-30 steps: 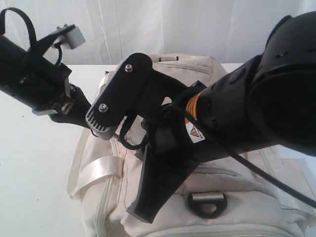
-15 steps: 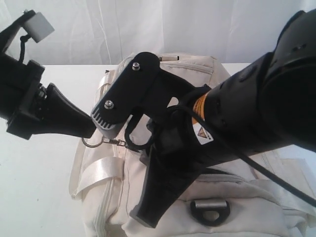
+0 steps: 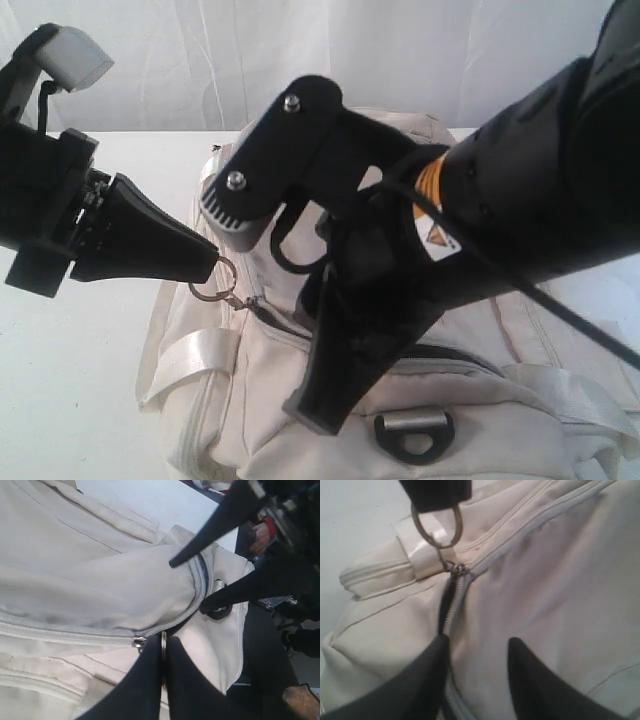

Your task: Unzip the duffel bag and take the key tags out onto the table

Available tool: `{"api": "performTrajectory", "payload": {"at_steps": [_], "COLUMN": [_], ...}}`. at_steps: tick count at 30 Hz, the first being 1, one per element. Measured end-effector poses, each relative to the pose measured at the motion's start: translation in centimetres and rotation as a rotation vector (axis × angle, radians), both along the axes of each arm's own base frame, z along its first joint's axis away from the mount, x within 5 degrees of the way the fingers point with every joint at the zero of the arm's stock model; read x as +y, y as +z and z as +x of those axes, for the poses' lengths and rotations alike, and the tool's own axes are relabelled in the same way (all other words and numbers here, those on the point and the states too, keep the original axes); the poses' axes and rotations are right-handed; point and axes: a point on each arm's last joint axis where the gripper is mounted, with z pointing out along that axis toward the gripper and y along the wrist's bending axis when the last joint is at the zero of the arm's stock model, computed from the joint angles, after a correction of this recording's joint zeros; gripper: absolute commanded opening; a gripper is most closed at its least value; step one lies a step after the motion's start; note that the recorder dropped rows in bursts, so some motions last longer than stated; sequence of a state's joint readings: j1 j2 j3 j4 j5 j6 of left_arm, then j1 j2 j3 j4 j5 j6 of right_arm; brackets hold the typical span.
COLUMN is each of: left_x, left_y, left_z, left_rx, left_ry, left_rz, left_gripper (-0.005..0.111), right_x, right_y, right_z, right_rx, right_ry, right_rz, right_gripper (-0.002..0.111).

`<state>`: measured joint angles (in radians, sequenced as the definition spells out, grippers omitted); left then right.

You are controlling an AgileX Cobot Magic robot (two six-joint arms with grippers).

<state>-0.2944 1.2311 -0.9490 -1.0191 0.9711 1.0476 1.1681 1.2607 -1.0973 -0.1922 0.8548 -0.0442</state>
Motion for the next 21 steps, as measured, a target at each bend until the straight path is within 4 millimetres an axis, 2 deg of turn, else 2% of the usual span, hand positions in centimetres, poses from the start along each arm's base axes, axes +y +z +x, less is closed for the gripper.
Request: {"api": "performTrajectory", "payload": {"at_steps": [1,2,6,11,13,16,19,21], "left_x": [0.0,0.0,0.0,0.1,0.1,0.1,0.1,0.1], "left_y": [0.0,0.0,-0.1,-0.7,-1.1,-1.4,-1.4,-1.4], "left_z": [0.0,0.0,0.0,-0.3,-0.4,-0.5,-0.5,-0.5], "left_rx": [0.0,0.0,0.005,0.025,0.039,0.048,0.047,0.047], "left_ry": [0.0,0.0,-0.002,0.001,0.002,0.004,0.006,0.006], "left_rz": [0.0,0.0,0.001,0.005,0.01,0.012,0.012,0.012], "left_gripper": [0.0,0.0,0.0,0.0,0.0,0.0,0.0,0.0], "right_x": [-0.1,-0.1,-0.2,0.2,0.7,1.4,2.8,3.7], "right_y": [0.5,0.9,2.1,3.0,3.0,2.5,1.9,1.4], "right_z": [0.1,0.2,1.5,5.8,8.1,11.1,12.8,13.2], "right_rx": [-0.014,-0.03,-0.09,-0.113,-0.03,0.199,0.356,0.405], "right_ry": [-0.001,-0.005,-0.126,-0.272,-0.309,-0.299,-0.22,-0.164], "right_rz": [0.005,0.009,0.063,0.12,0.135,0.176,0.207,0.204], "right_gripper": [0.066,0.065,0.053,0.053,0.053,0.053,0.053,0.057]}}
